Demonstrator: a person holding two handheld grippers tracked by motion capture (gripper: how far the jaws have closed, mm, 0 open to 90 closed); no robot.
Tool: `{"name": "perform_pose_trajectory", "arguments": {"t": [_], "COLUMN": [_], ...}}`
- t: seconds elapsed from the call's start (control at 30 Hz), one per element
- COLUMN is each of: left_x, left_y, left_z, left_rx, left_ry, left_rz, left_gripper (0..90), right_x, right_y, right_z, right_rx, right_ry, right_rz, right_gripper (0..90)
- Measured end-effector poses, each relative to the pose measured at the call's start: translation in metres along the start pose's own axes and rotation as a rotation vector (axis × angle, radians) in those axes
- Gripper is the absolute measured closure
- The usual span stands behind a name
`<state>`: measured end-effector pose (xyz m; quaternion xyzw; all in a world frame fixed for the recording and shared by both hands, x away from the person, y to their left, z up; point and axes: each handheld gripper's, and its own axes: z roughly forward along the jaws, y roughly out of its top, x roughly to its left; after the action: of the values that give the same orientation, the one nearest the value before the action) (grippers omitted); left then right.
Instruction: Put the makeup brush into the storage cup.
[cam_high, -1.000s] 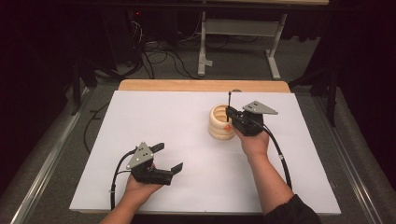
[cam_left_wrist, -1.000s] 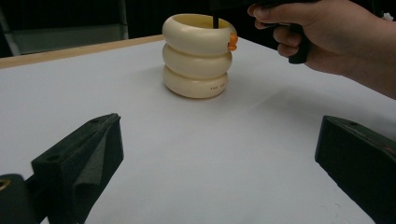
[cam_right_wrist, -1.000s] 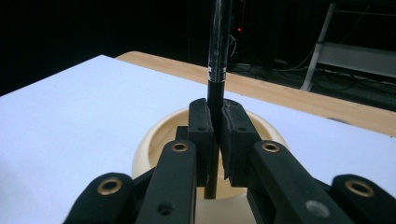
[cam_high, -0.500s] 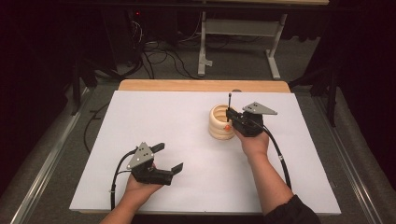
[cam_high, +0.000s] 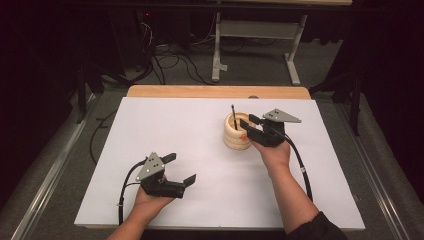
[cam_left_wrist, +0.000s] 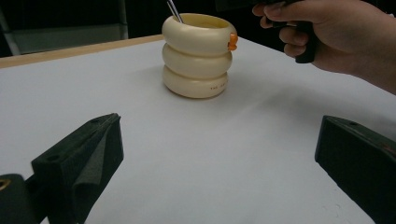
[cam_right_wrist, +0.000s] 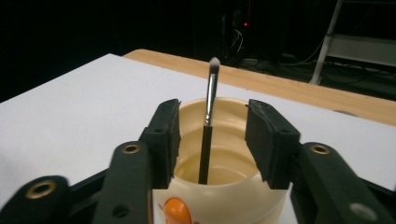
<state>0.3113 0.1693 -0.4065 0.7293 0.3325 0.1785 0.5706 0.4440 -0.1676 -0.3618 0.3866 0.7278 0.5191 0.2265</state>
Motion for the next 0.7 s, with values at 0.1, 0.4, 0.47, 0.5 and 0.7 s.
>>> {"name": "perform_pose_trajectory", "arguments": {"t": [0.1,0.4,0.47,0.5,0.7], "left_x": [0.000,0.000,0.000,0.000,0.000], "left_y": [0.000,0.000,0.000,0.000,0.000], "left_z": [0.000,0.001,0.001,0.001,0.000], "left_rx": [0.001,0.002,0.002,0.002,0.002], "left_ry": [0.000,0.003,0.004,0.004,0.007], "left_rz": [0.004,0.002,0.002,0.002,0.001], "left_gripper": [2.0,2.0,2.0,2.0,2.0], "right_x": [0.002,0.007,0.008,0.008,0.010], "right_y": [-0.001,-0.007,-0.009,-0.009,-0.019], "right_z": [-0.003,-0.019,-0.023,-0.025,-0.035], "right_rx": [0.004,0.006,0.006,0.008,0.016], "right_ry": [0.013,0.030,0.029,0.030,0.045], "right_rz": [-0.001,-0.022,-0.022,-0.026,-0.031], "right_gripper": [51.8,35.8,33.3,32.2,23.6]}}
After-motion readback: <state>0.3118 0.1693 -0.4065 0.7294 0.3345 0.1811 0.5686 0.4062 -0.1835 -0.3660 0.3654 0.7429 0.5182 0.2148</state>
